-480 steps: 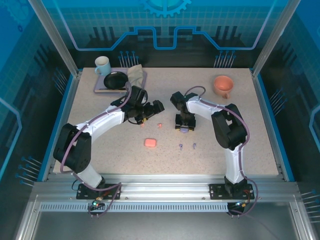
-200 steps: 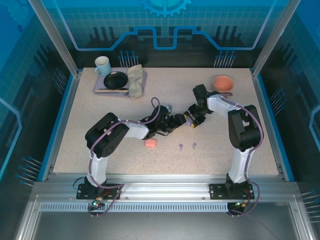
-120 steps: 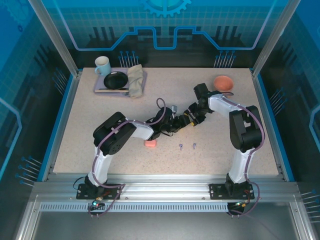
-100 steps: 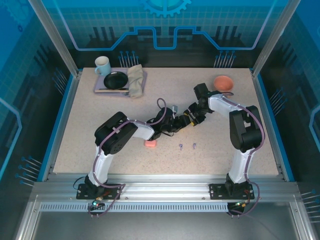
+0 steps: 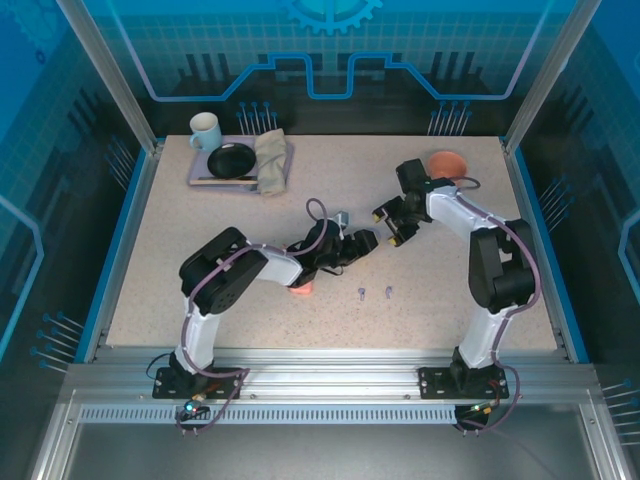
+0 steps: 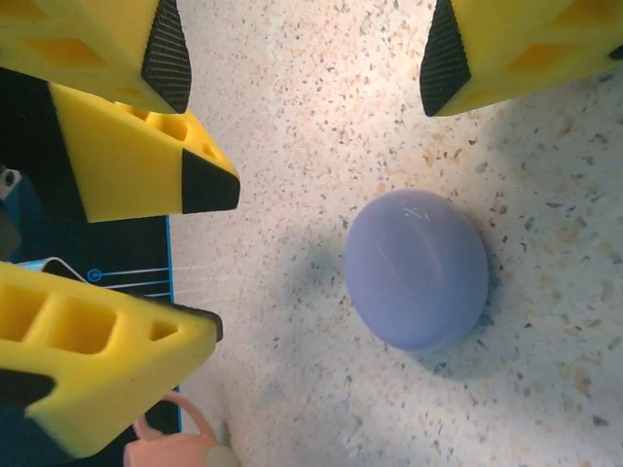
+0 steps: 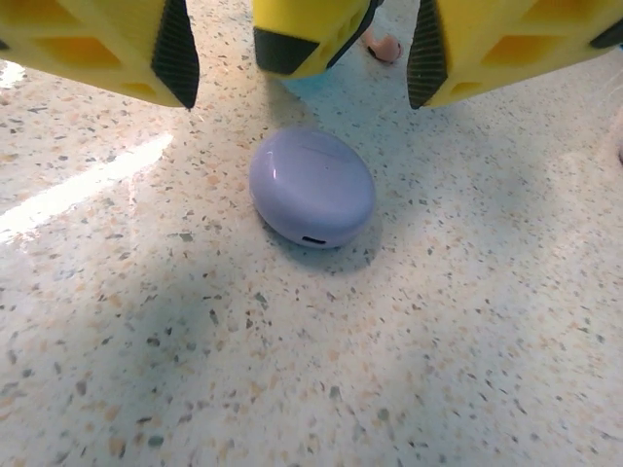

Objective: Insert the wireless bluetooth earbuds into the charging case

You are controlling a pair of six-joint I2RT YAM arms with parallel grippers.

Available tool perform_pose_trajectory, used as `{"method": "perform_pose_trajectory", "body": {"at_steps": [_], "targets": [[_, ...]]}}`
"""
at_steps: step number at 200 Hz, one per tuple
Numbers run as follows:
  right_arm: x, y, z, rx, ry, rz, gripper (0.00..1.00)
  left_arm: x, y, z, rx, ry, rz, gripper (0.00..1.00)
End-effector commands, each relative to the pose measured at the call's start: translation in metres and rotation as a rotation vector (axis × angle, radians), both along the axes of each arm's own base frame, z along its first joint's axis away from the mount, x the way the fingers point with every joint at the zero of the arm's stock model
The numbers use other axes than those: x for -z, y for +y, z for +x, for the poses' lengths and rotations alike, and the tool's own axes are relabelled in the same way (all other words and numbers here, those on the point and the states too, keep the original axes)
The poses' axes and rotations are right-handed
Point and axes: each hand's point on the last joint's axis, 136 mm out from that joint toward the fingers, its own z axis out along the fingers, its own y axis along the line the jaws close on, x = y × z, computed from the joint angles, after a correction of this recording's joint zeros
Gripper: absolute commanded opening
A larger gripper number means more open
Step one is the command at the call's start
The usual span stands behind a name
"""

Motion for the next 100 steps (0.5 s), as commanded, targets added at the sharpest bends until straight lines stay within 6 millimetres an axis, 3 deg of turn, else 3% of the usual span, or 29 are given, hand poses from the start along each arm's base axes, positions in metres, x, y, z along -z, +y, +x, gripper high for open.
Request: {"method": "perform_pose_trajectory", "body": {"at_steps": [1,44,78,100], "targets": [[-0.004,-0.016,-0.001,-0.001,0.015,-0.057,0.66,-0.039,0.006,0.000,-0.018,-0.096,0.007,0.72],[0.000,-0.017,0.008,-0.167,-0.008,-0.122,0.73,-0.071,0.031,0.004,-0.040,-0.143,0.126,0.89],[0.011,-0.009,0.020,-0.268,-0.048,-0.115,0.76,-0.091,0.073,0.018,-0.109,-0.143,0.187,0.98],[0.018,0.001,0.031,-0.306,-0.068,-0.085,0.76,-0.099,0.098,0.027,-0.147,-0.136,0.203,0.99]]}}
